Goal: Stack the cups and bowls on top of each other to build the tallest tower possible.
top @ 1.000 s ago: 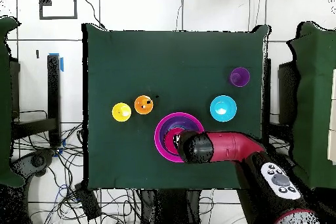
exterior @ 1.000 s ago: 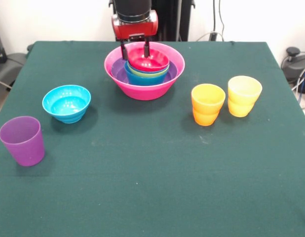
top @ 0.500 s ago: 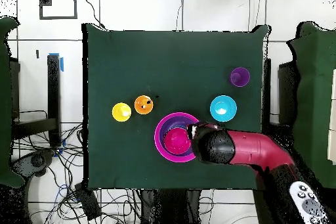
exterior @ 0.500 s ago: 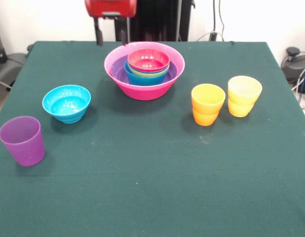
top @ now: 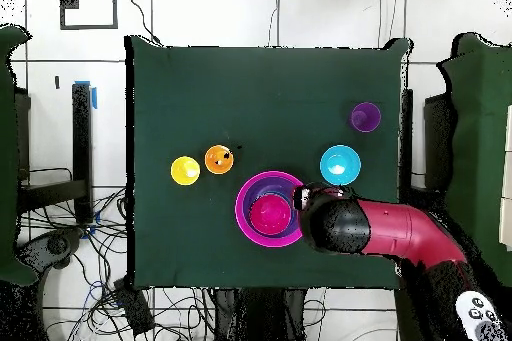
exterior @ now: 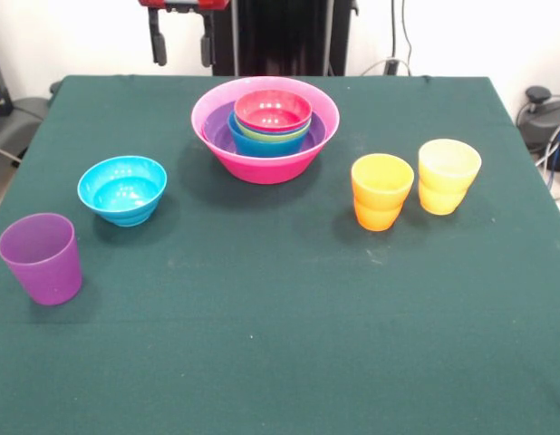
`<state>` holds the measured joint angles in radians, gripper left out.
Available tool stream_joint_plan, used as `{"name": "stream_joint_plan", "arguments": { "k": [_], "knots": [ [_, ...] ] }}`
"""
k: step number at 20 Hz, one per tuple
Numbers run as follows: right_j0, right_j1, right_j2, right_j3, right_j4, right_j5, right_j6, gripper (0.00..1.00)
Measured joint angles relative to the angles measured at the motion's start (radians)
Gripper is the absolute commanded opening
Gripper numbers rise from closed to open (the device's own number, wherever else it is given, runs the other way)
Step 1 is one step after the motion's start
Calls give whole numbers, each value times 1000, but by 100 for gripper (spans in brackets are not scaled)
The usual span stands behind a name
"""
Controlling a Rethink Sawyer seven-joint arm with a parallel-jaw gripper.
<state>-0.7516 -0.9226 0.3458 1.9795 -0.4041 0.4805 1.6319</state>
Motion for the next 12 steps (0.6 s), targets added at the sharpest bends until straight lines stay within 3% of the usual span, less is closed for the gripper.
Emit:
{"name": "stream_joint_plan", "arguments": {
  "k": [12],
  "knots": [
    [5,56,0,0,-5,0,0,100]
  ]
}}
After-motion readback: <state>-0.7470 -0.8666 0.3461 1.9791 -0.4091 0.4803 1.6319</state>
